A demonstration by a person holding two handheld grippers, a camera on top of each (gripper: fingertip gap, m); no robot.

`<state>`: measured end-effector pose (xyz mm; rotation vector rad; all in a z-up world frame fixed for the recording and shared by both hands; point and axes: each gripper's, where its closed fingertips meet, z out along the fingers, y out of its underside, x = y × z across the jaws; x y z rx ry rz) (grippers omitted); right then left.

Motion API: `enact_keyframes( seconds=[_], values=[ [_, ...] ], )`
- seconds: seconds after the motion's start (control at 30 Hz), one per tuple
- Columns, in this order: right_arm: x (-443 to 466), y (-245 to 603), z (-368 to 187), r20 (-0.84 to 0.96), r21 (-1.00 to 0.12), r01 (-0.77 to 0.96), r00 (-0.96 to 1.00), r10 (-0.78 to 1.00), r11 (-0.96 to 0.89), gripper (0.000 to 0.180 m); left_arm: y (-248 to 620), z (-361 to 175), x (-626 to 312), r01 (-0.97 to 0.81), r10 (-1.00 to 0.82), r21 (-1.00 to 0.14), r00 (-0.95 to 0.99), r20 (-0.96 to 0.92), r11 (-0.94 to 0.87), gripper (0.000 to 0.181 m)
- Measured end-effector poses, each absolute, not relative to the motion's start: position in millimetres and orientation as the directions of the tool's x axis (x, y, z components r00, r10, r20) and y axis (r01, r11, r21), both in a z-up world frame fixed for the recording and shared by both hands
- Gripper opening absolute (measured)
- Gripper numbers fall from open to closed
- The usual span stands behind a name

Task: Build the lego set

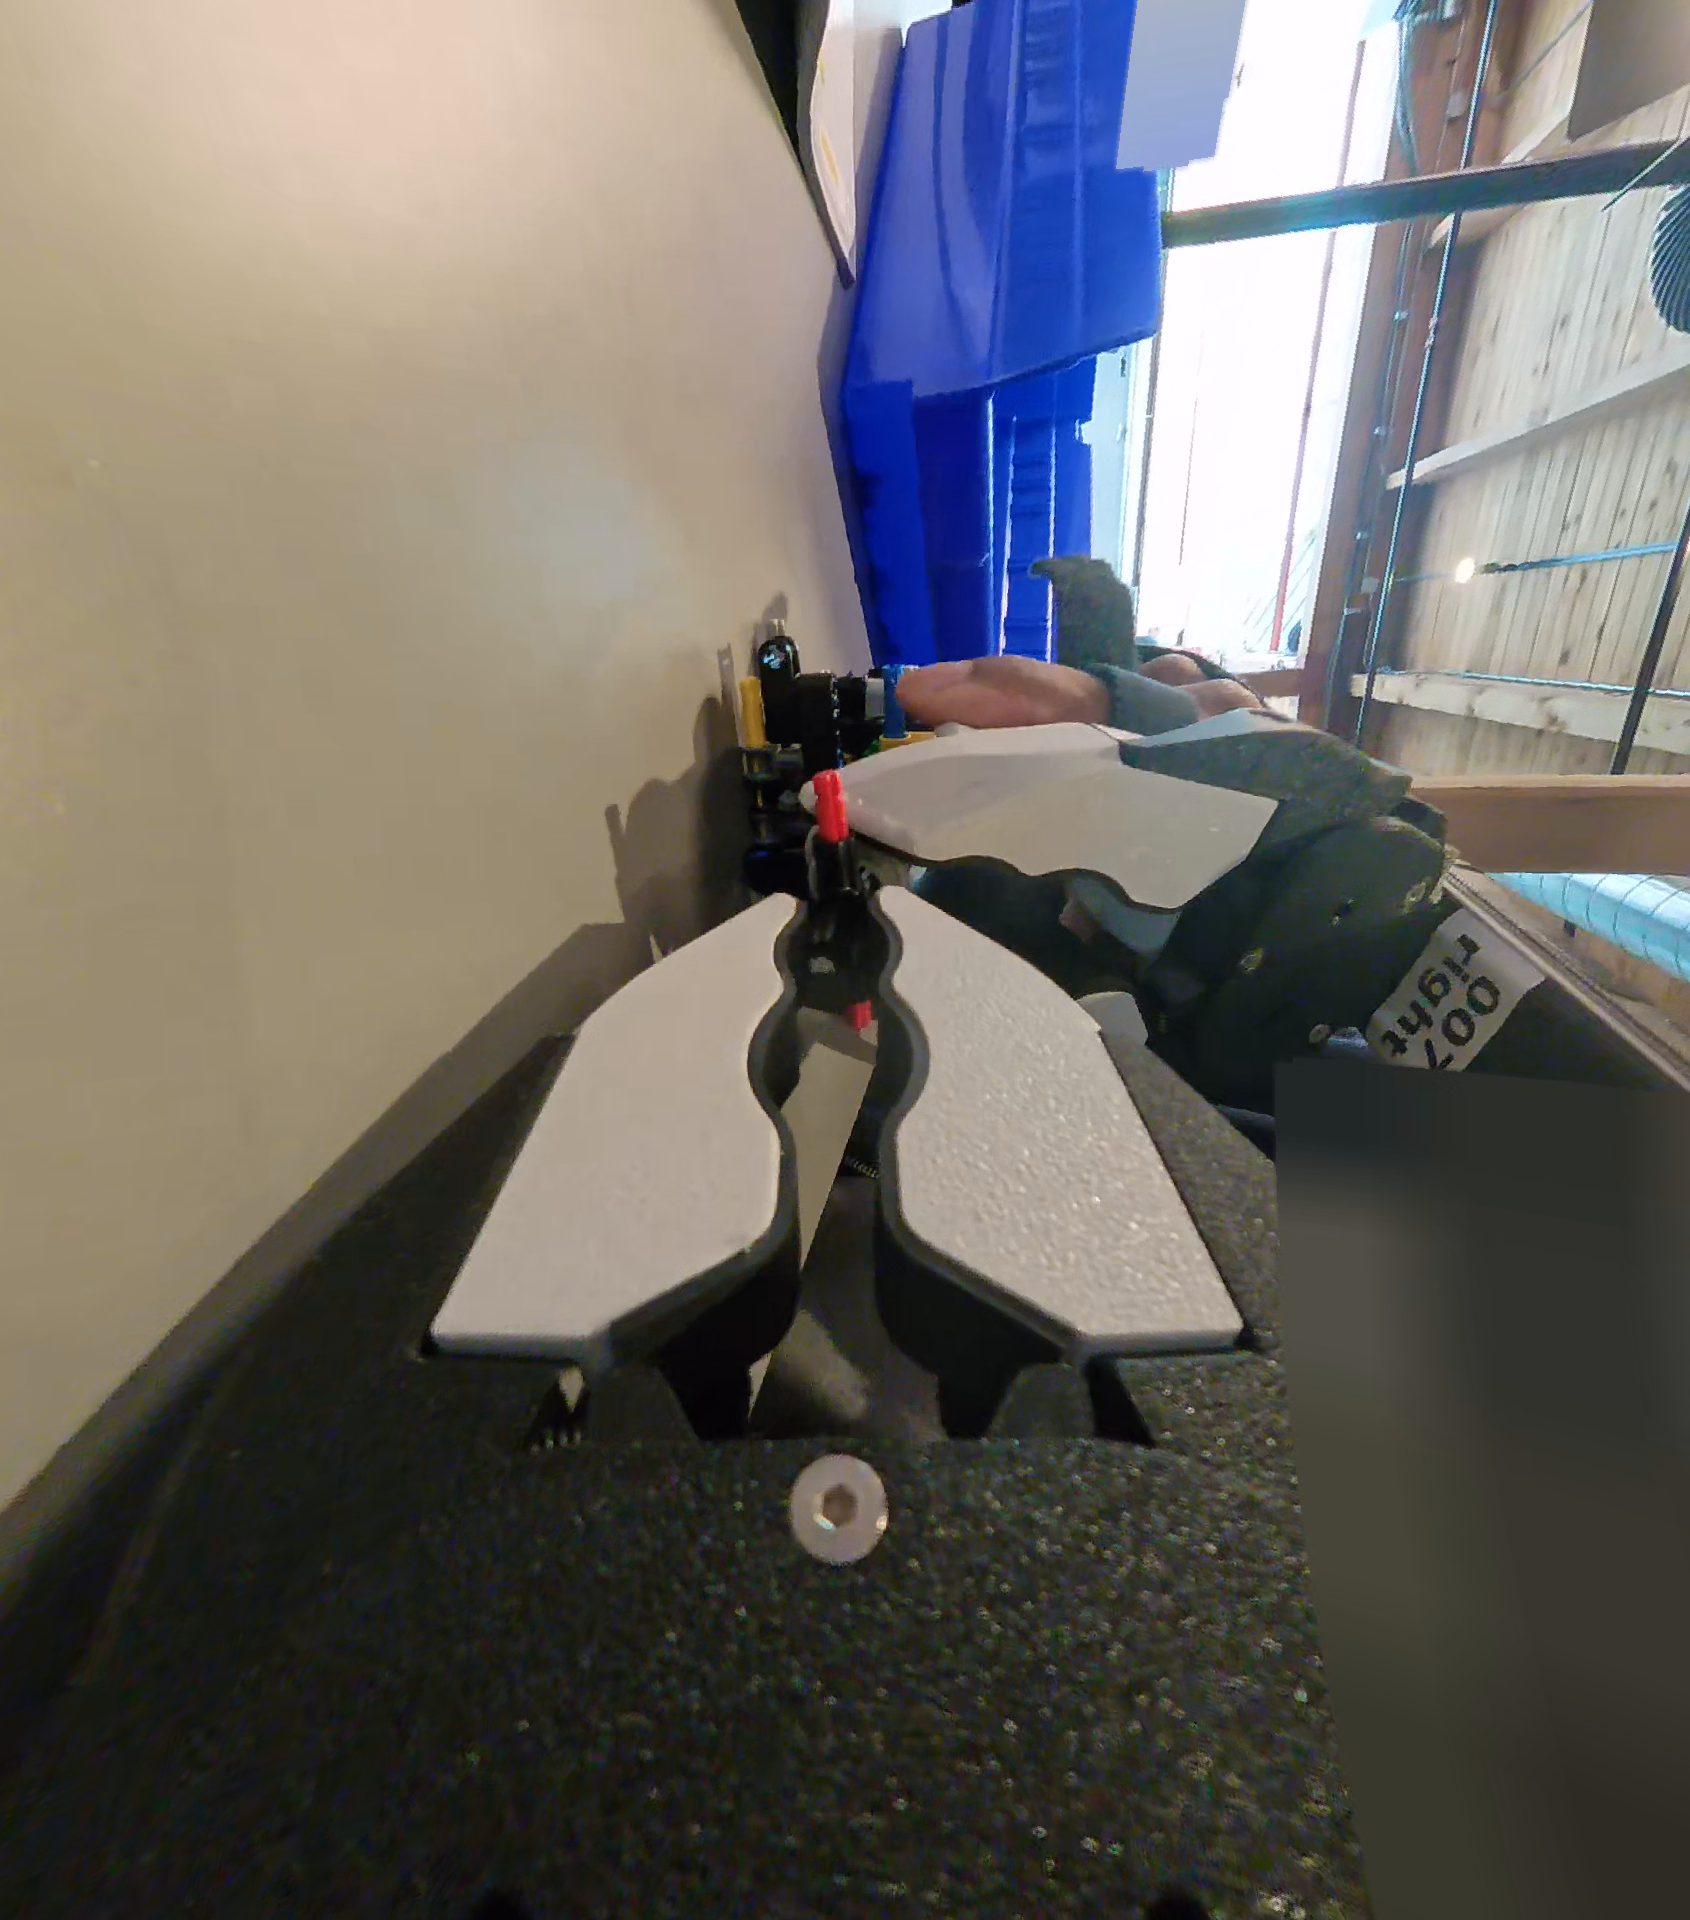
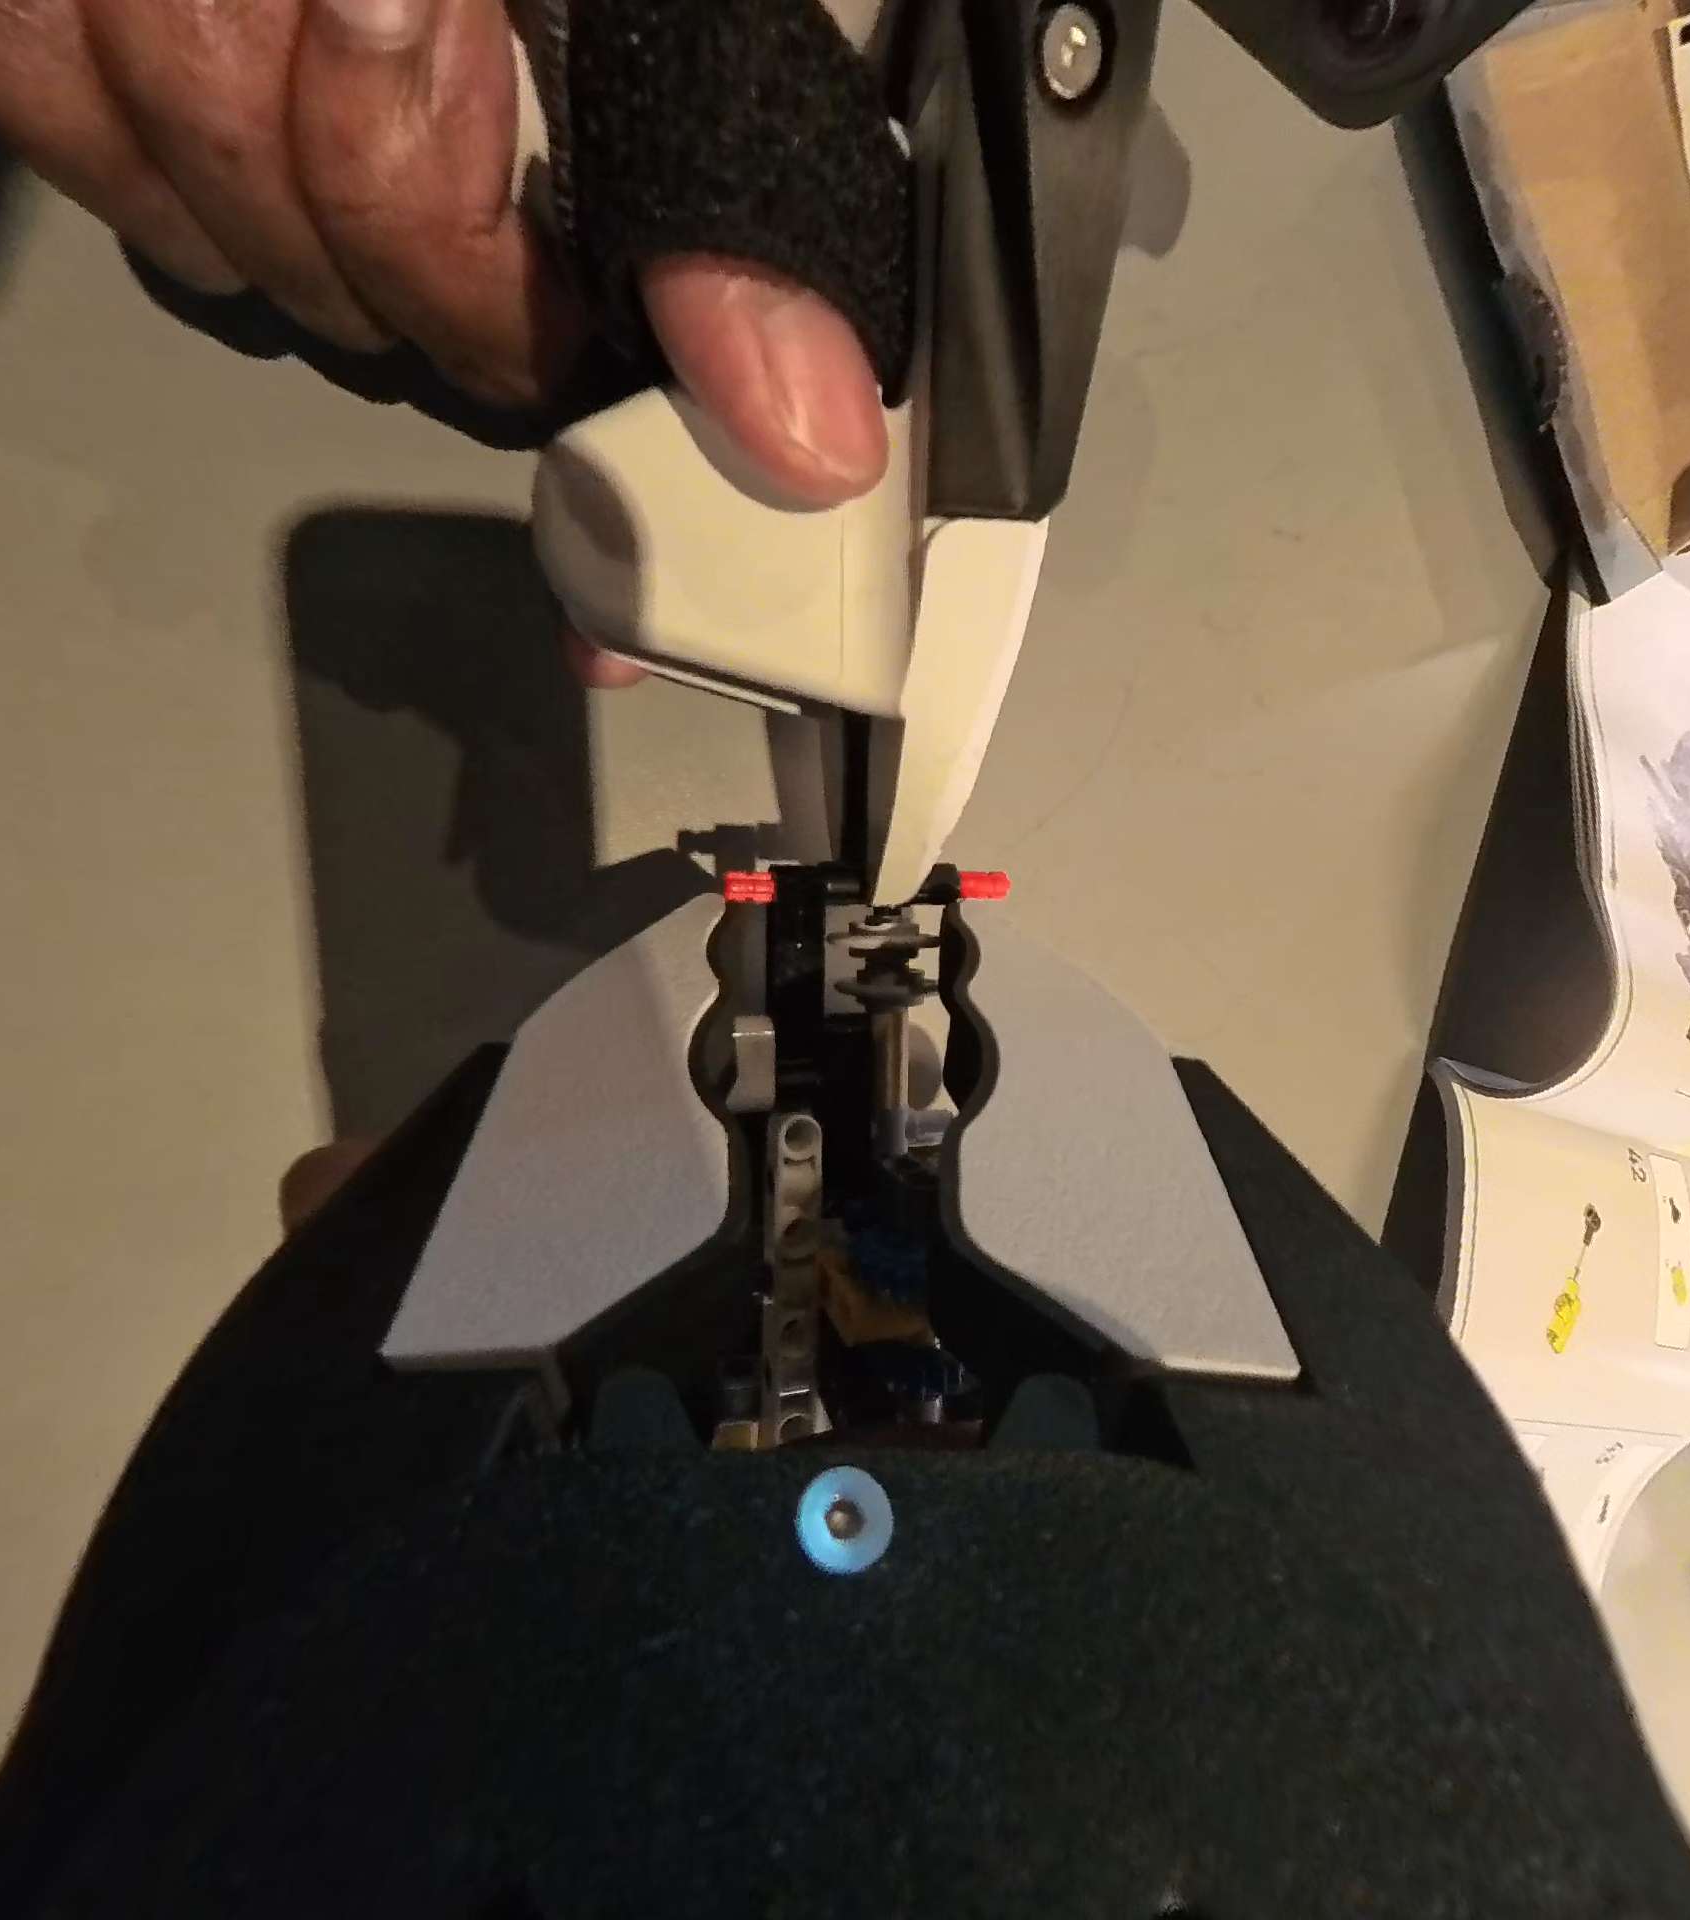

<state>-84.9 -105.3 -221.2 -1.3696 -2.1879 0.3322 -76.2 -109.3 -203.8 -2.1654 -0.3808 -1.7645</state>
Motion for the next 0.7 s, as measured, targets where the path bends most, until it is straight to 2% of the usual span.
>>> enact_keyframes(
  seconds=[0.7],
  values=[
    [-83.8,-106.3,-221.4,0.315,-0.459,0.771,-0.324,0.892,0.442,0.042,-105.2,-204.5,-78.3,0.416,-0.022,-0.127,0.248,0.968,-0.900,0.010]
  ],
)
